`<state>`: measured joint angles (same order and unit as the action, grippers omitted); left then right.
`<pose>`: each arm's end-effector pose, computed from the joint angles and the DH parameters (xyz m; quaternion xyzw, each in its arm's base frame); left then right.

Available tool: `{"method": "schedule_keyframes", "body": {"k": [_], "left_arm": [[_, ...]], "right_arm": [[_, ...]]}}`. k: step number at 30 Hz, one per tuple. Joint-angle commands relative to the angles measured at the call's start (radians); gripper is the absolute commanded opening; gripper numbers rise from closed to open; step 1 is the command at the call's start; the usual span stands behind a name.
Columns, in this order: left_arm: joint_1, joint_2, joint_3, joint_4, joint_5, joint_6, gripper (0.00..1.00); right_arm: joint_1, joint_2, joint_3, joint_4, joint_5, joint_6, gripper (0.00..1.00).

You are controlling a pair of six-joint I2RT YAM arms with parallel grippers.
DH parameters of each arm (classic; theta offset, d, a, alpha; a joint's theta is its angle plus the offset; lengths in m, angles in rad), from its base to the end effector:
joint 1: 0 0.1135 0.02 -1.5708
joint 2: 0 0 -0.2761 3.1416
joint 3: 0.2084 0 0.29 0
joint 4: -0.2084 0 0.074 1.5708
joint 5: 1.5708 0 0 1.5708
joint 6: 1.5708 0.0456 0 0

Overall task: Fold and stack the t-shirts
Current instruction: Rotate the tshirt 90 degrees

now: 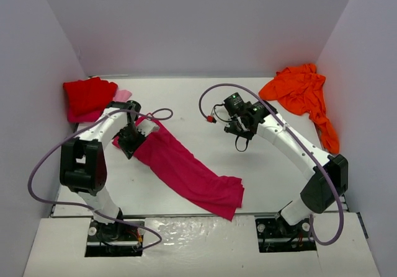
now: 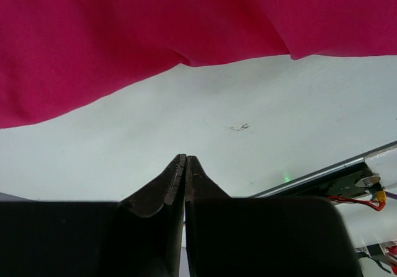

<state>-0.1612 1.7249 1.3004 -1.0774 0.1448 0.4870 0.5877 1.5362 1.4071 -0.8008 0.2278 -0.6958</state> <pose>0.3482 -0.0633 0.2053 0.3198 0.9441 -0.0658 0.0456 0.3139 0.1968 0.3175 -0.5358 0.7768 -0.1246 0.3067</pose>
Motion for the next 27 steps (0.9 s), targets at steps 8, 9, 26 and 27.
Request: {"method": "schedule_keyframes", "body": {"k": [8, 9, 26, 27], "left_arm": [[0.006, 0.235, 0.133, 0.041, -0.008, -0.007, 0.00], [0.005, 0.263, 0.157, 0.047, -0.024, -0.017, 0.00], [-0.070, 0.930, 1.256, -0.192, -0.215, -0.070, 0.00], [-0.086, 0.997, 1.393, -0.208, -0.227, -0.049, 0.00]], "right_arm": [[-0.109, -0.083, -0.016, 0.017, -0.002, -0.059, 0.27], [-0.112, -0.087, -0.020, 0.016, 0.000, -0.059, 0.27], [-0.157, -0.119, -0.074, 0.017, -0.007, -0.039, 0.27], [-0.158, -0.113, -0.078, 0.018, -0.013, -0.028, 0.26]]}}
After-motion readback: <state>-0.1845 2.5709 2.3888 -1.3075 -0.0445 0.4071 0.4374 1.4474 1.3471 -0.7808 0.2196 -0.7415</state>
